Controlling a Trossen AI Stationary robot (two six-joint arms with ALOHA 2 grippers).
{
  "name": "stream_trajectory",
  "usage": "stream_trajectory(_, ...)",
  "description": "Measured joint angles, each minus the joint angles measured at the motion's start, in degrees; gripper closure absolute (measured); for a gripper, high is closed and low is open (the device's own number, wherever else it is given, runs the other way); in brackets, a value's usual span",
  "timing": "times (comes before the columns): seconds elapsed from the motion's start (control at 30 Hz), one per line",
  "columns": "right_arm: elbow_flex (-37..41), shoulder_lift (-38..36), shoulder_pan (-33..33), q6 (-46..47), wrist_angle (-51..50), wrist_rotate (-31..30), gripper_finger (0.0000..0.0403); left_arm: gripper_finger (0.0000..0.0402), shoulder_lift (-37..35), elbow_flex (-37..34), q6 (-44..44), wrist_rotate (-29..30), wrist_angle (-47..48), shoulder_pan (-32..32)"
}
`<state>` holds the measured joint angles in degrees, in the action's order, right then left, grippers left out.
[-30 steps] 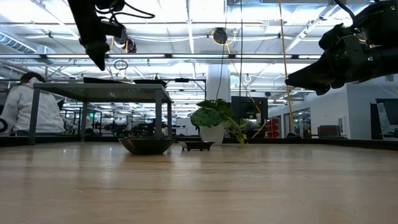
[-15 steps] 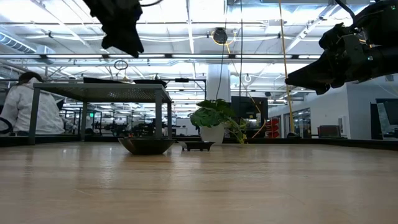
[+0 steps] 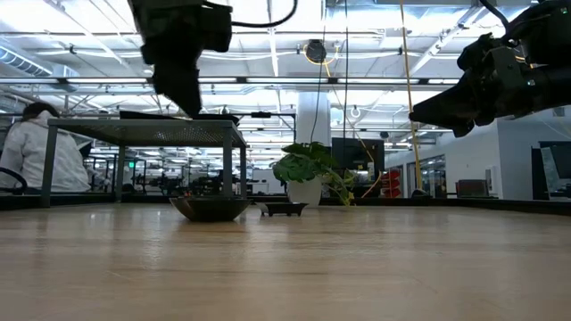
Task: Pick & Place Mini shaped plates
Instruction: Stack the leaf-shaped plate on top of the leaf-shaped plate on the shelf
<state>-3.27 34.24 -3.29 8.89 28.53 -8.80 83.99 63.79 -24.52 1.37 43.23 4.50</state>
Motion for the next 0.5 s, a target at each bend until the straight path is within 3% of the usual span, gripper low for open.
stream_trajectory(0.23,0.00,0.02,0.02,0.08,0.95,-0.09,0.0275,0.0250,7.56,0.00,1.92,1.47,-1.67,9.19)
stream_trajectory(0.5,0.00,0.01,0.02,0.08,3.06,-0.04,0.0275,0.0249,13.64,0.02,-3.60,4.83,-16.14,12.67)
